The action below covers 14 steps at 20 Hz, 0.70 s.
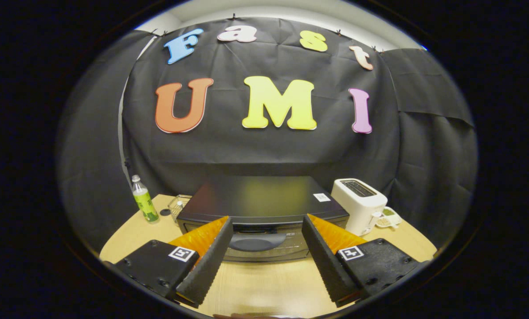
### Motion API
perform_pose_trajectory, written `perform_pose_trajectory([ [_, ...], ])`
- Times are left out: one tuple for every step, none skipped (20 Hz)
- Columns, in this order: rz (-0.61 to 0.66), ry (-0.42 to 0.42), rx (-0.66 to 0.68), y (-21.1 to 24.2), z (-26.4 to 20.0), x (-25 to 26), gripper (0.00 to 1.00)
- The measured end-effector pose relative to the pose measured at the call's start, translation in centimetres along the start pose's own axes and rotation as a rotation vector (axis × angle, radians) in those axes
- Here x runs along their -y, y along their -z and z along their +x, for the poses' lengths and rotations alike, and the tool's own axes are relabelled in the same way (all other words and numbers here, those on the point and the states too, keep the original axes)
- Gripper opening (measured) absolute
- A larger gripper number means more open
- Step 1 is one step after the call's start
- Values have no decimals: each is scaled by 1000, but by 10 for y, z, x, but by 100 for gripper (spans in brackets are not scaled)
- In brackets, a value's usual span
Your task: Open the toaster oven, put the food inside, and close the toaster oven door.
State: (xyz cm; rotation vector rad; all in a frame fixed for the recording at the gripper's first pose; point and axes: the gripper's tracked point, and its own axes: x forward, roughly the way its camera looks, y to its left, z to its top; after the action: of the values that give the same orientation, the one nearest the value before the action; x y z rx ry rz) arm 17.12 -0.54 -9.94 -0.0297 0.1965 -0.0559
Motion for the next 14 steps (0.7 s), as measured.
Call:
perform_pose_trajectory([
  [3,-8,-11,5,8,-2,100],
  [2,-26,-22,9,15,-7,100],
  [-5,-26,-35,14,22,-10,100],
  [-7,-29,-50,18,28,-10,100],
  [-8,-37,-68,22,33,-13,100],
  [-15,-27,-81,26,37,-12,100],
  [-19,-26,-81,26,40,-12,100],
  [-25,-27,-82,28,43,-14,100],
  [-29,-25,-88,30,46,-14,100],
  [-31,-32,-109,36,50,-16,100],
  [-25,-42,-120,38,49,-19,100],
  [-21,-39,-106,32,50,-19,100],
  [-29,-38,-114,33,51,-17,99],
  [-29,-41,-123,36,51,-19,99],
])
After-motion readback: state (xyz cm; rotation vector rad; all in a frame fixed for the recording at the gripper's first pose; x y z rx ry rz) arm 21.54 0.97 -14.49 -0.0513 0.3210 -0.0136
